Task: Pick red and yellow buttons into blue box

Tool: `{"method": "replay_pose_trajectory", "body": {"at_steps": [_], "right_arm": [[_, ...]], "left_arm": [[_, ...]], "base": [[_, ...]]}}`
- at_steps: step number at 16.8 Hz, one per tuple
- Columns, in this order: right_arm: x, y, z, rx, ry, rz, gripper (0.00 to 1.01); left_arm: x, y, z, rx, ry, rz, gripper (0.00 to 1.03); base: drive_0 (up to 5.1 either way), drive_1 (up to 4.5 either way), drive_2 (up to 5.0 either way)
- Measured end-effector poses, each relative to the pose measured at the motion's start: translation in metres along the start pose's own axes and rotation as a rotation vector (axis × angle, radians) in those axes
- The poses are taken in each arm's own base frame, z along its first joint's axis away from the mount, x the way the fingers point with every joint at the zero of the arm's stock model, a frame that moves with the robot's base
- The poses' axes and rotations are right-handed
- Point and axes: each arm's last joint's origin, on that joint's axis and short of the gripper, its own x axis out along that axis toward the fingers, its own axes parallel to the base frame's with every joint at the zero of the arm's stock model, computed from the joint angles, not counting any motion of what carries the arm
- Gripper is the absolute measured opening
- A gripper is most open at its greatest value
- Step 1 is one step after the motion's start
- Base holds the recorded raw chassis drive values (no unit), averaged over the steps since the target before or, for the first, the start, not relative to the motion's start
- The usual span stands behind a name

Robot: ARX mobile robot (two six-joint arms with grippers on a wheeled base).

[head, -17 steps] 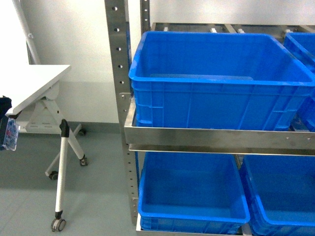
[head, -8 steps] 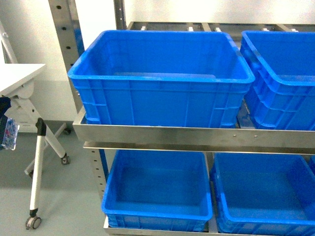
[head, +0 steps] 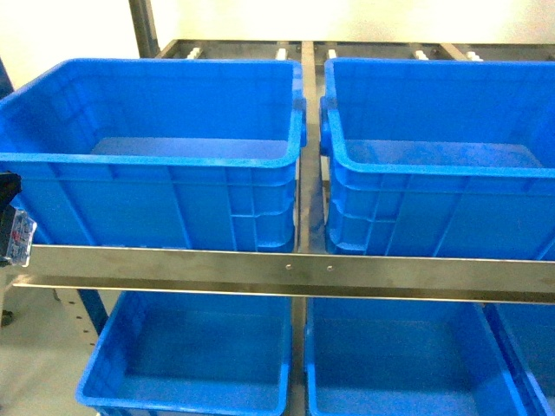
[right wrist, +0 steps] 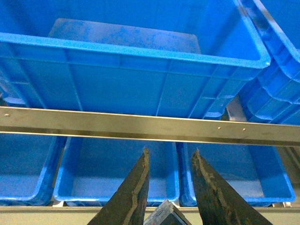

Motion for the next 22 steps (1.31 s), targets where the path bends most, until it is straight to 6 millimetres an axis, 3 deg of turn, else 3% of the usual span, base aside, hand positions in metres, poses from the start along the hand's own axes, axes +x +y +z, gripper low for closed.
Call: {"method": "replay_pose_trajectory", "body": {"at_steps": [13, 22], "right_arm": [[0.0000, 0.0000, -0.0001, 0.000, 0.001, 0.000, 0.26], [0.0000, -0.0001, 0.0001, 0.000, 0.000, -0.002, 0.26]], "left_arm": [[0.0000, 0.0000, 0.0004, -0.001, -0.004, 0.000, 0.31], [0.0003, -0.0003, -0.0005, 0.001, 0.003, -0.003, 0.31]], "base": [[4.4, -0.01, -4.1], [0.0, 0.00, 0.0]]}}
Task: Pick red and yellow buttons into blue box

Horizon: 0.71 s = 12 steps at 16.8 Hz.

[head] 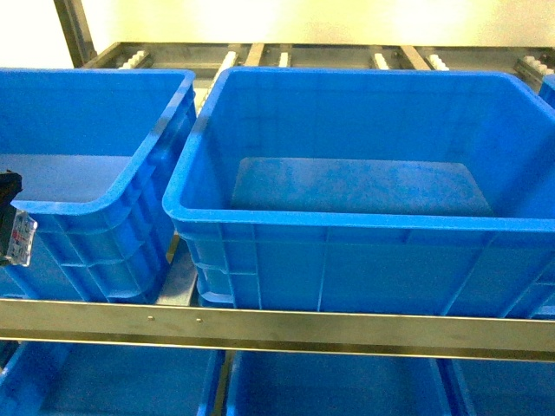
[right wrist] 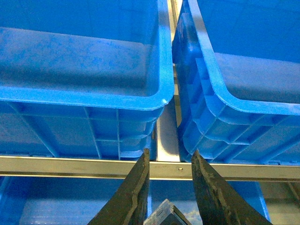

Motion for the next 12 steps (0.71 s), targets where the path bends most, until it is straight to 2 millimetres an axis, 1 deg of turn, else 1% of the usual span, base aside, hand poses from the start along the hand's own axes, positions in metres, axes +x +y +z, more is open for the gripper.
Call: {"method": "replay_pose_trajectory", "body": {"at_steps": [7, 8, 9, 10, 12], "right_arm": [[0.002, 0.000, 0.001, -0.007, 0.015, 0.013, 0.26], [0.007, 0.000, 0.008, -0.007, 0.023, 0.018, 0.26], [0.012, -0.002, 0.020, -0.008, 0.009, 0.018, 0.26], [0.017, -0.002, 0.035, -0.009, -0.023, 0.023, 0.26], [0.030, 0.004, 0.068, -0.009, -0.096, 0.048, 0.26]], "left_arm": [[0.000, 0.000, 0.000, 0.000, 0.000, 0.000, 0.31], [0.000, 0.000, 0.000, 0.000, 0.000, 0.000, 0.31], [0.000, 0.000, 0.000, 0.000, 0.000, 0.000, 0.31], [0.000, 0.000, 0.000, 0.000, 0.000, 0.000, 0.31], [0.000, 0.000, 0.000, 0.000, 0.000, 0.000, 0.31]], "base": [[0.0, 0.00, 0.0], [0.0, 0.00, 0.0], [0.0, 0.00, 0.0], [0.0, 0.00, 0.0], [0.0, 0.00, 0.0]]}}
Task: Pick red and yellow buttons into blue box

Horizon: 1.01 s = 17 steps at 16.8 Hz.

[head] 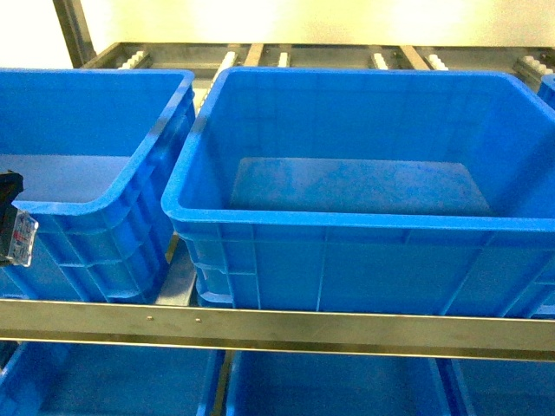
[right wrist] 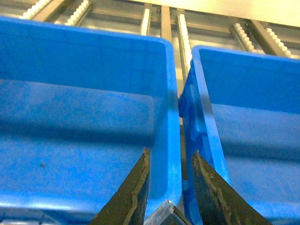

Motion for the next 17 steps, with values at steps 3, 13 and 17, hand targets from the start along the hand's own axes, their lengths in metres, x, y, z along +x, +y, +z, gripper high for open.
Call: {"method": "replay_pose_trajectory", "body": {"at_steps": [3, 13, 17], "right_arm": [[0.033, 0.018, 0.034, 0.016, -0.042, 0.074, 0.26], [0.213, 0.113, -0.011, -0.094, 0.281, 0.373, 0.26], [0.216, 0.127, -0.016, -0.136, 0.305, 0.434, 0.30]], "left_arm": [[0.000, 0.000, 0.000, 0.000, 0.000, 0.000, 0.31], [0.000, 0.000, 0.000, 0.000, 0.000, 0.000, 0.31], [0.000, 0.000, 0.000, 0.000, -0.001, 0.000, 0.31]], "base": [[0.0, 0.00, 0.0], [0.0, 0.00, 0.0], [0.0, 0.00, 0.0]]}}
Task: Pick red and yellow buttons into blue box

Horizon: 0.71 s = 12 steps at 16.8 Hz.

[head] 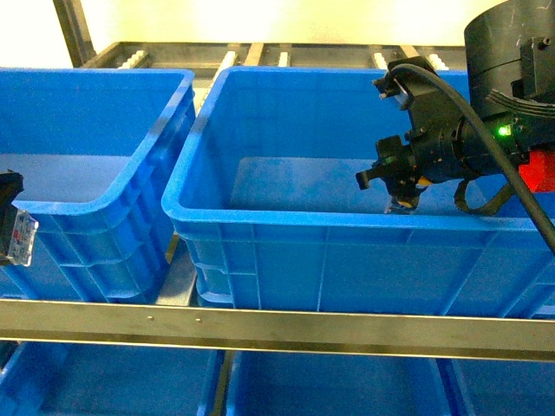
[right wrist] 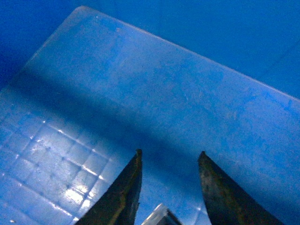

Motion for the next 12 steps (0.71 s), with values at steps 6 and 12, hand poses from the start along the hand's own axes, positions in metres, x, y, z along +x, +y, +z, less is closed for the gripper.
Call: {"method": "replay_pose_trajectory", "body": {"at_steps": [6, 12], "right_arm": [[-0.034, 0.002, 0.013, 0.049, -0.134, -0.052, 1.00], [-0.186, -0.044, 0.000, 0.178, -0.376, -0.292, 0.98]], "left_arm": [[0.000, 0.000, 0.000, 0.000, 0.001, 0.000, 0.31], [0.000, 0.000, 0.000, 0.000, 0.001, 0.000, 0.31]], "base": [[0.0, 0.00, 0.0], [0.0, 0.00, 0.0]]}}
